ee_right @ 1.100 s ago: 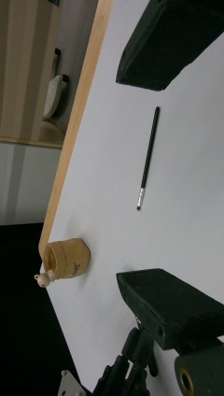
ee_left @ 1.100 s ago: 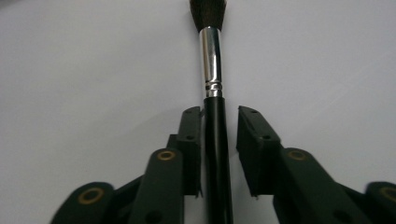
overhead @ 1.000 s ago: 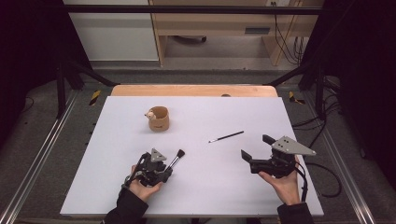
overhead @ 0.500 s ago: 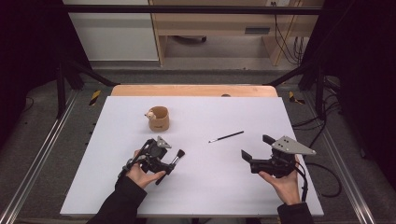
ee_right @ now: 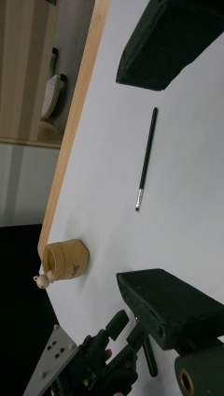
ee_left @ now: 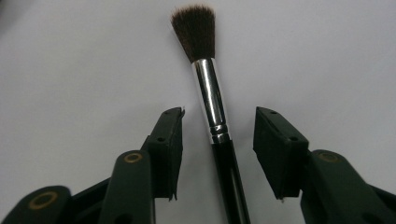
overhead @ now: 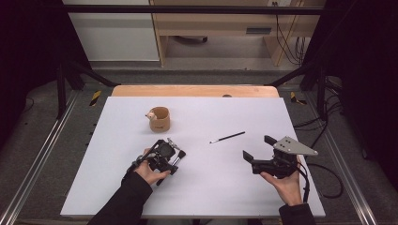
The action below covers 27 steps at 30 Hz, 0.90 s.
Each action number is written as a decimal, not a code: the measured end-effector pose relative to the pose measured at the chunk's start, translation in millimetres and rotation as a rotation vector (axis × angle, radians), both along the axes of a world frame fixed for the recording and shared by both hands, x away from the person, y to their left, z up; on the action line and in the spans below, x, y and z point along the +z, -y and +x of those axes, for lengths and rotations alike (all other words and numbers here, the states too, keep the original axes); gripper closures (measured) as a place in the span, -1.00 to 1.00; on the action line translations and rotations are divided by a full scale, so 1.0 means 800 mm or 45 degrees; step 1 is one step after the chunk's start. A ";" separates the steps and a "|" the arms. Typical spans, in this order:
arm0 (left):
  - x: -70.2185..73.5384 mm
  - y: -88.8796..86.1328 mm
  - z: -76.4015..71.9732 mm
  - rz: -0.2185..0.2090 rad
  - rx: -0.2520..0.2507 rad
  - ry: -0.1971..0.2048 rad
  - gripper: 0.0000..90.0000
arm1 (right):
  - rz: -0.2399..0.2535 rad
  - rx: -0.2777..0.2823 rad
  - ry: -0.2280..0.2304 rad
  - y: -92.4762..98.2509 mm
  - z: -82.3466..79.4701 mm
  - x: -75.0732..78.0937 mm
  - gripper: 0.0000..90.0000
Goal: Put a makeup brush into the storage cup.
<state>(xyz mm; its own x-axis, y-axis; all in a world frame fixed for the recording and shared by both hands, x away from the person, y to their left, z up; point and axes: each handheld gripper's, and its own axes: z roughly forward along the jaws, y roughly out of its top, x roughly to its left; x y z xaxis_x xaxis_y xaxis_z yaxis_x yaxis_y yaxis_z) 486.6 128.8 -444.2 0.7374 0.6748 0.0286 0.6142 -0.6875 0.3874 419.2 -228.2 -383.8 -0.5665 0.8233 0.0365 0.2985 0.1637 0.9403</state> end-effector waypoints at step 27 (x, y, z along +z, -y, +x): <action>-0.005 0.001 0.003 0.009 0.038 -0.062 0.72 | -0.001 -0.001 -0.005 -0.001 0.001 -0.001 -0.87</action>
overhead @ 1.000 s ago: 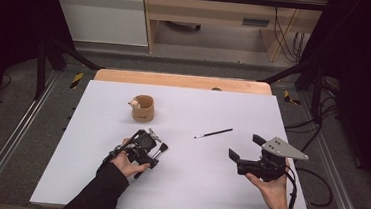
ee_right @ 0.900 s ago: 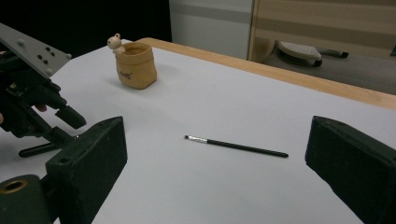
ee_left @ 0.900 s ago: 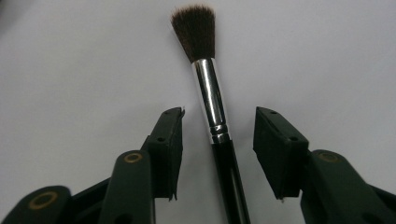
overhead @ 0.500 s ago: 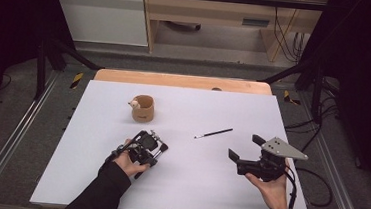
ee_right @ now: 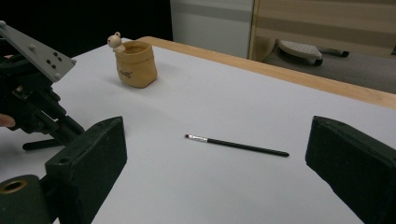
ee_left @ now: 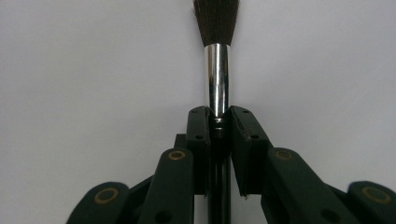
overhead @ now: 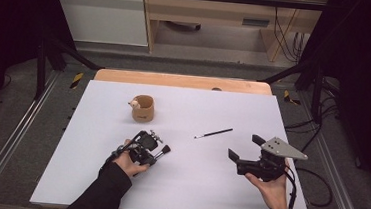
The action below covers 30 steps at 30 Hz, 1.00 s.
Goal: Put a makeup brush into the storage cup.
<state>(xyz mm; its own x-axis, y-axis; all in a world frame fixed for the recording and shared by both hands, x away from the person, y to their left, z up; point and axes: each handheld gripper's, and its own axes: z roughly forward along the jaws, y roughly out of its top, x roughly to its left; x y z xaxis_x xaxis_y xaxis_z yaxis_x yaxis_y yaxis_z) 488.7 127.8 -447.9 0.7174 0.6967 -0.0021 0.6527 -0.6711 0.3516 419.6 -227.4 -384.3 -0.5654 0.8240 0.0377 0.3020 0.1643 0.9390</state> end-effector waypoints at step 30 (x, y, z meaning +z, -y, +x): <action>0.061 -0.020 -0.028 -0.189 -0.034 0.232 0.73 | 0.013 0.001 0.006 0.002 -0.001 0.002 -0.87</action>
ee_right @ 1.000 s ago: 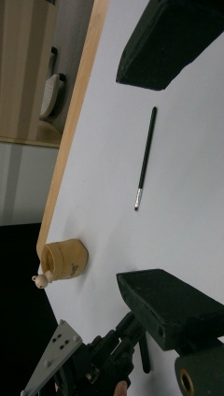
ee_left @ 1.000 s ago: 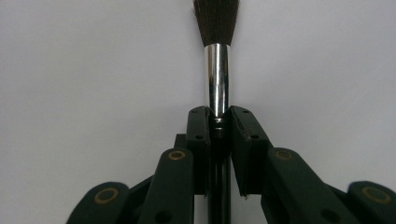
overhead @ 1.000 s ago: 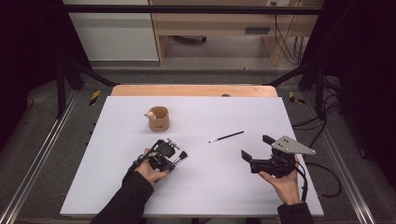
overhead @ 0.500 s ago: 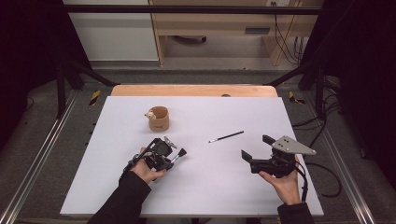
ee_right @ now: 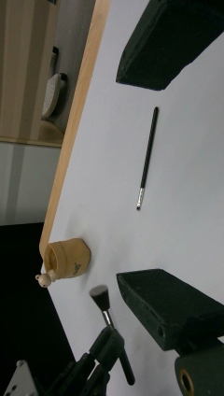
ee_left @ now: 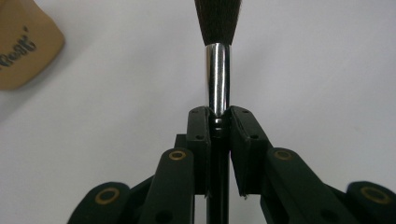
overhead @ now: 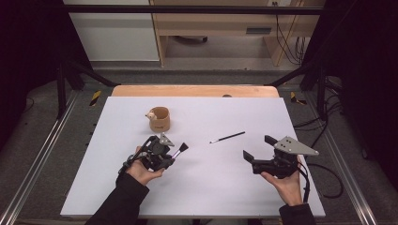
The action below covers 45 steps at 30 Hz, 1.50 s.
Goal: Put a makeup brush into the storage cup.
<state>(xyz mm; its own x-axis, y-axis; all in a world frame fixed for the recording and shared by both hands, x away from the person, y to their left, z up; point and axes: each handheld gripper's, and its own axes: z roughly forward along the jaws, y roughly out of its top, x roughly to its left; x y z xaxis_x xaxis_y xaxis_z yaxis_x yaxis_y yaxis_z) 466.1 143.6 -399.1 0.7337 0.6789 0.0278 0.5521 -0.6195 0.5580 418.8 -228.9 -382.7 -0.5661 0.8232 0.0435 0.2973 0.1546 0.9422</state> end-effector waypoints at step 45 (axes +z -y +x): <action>0.057 -0.036 0.019 -0.438 0.260 0.397 0.73 | 0.002 0.004 0.005 0.000 0.000 0.000 -0.87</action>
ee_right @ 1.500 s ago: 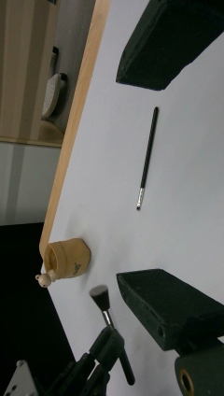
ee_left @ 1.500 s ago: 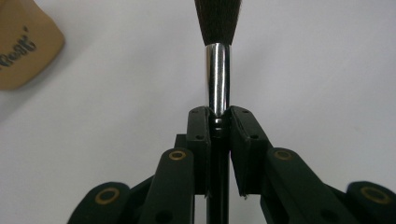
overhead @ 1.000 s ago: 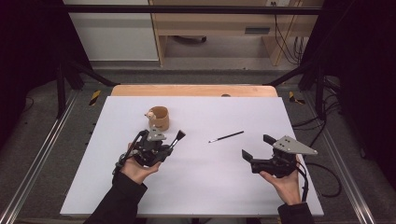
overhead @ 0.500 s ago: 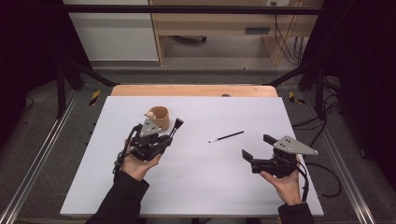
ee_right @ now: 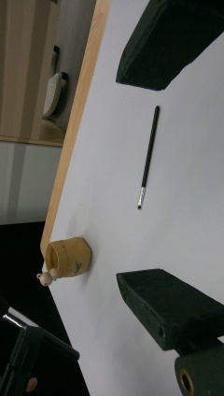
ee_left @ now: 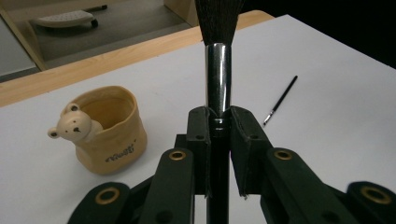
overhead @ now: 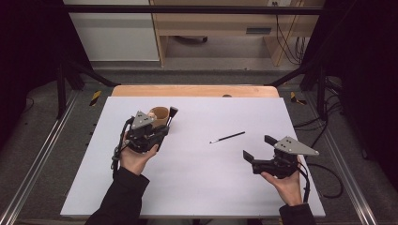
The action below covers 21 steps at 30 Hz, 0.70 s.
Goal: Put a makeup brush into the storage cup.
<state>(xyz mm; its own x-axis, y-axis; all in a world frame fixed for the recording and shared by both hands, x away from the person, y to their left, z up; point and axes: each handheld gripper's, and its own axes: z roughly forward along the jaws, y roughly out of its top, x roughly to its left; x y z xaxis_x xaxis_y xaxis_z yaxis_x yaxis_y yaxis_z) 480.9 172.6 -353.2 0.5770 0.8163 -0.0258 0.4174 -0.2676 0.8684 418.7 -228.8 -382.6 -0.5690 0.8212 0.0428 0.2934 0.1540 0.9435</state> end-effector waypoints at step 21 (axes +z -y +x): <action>0.022 -0.014 0.030 -0.114 0.083 0.110 0.73 | 0.005 -0.001 -0.004 0.000 0.001 -0.001 -0.87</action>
<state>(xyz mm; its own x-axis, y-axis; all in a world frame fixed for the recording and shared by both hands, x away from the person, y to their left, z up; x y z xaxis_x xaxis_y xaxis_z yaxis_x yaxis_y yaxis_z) 504.7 183.7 -335.5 0.5260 0.8489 -0.0526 0.3537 -0.1621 0.9212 419.1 -228.9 -383.2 -0.5680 0.8216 0.0478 0.2966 0.1502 0.9431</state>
